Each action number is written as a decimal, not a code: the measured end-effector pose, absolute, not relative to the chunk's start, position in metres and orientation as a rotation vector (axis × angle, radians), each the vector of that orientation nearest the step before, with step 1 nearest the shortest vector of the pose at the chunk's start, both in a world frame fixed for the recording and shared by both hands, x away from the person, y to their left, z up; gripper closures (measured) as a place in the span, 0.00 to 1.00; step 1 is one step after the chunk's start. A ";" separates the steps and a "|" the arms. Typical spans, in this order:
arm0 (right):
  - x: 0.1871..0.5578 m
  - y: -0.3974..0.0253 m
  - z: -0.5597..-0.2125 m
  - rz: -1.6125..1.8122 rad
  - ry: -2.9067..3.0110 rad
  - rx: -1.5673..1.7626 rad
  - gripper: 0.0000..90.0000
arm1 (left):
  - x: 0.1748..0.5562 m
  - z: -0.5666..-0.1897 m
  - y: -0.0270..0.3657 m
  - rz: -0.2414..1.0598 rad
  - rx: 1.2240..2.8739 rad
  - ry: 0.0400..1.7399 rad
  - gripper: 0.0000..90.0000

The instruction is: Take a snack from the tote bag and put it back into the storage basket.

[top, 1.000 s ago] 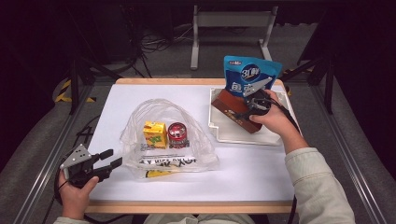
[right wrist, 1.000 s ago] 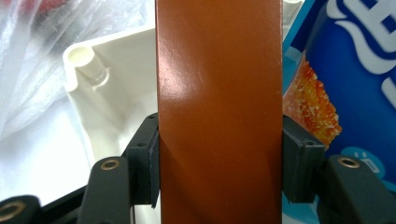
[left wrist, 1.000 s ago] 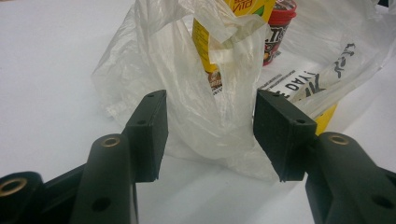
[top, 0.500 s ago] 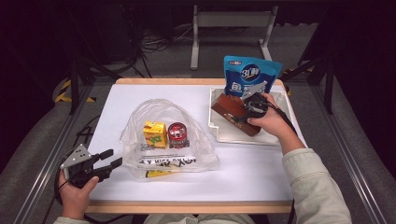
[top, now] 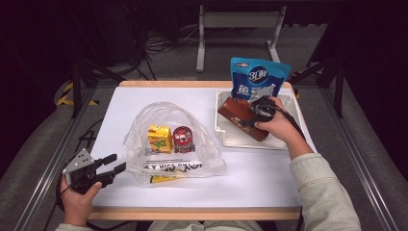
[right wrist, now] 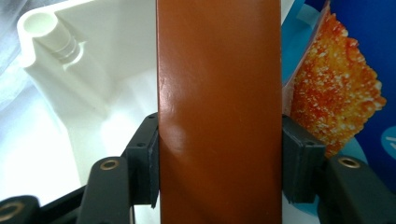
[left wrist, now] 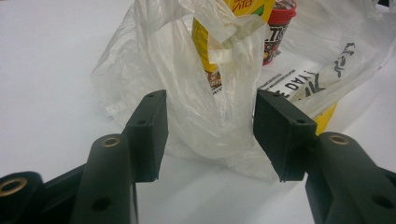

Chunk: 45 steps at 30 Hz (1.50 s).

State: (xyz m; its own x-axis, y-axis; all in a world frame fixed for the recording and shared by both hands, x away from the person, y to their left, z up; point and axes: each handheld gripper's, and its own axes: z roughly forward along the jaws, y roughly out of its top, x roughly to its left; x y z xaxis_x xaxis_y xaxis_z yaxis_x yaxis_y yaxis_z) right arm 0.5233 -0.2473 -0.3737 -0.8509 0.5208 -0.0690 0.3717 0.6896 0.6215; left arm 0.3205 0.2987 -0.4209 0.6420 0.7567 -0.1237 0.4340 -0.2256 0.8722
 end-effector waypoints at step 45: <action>0.495 -0.245 -0.367 0.946 2.748 0.655 0.91 | 0.321 -0.421 0.298 0.407 1.863 0.947 0.51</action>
State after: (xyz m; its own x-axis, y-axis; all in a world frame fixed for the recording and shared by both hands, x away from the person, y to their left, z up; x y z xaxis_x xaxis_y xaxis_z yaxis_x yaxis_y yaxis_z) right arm 0.4948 -0.2446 -0.3675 -0.8909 0.4540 -0.0105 0.3513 0.7036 0.6176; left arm 0.3206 0.2984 -0.4210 0.6417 0.7573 -0.1213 0.4330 -0.2272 0.8723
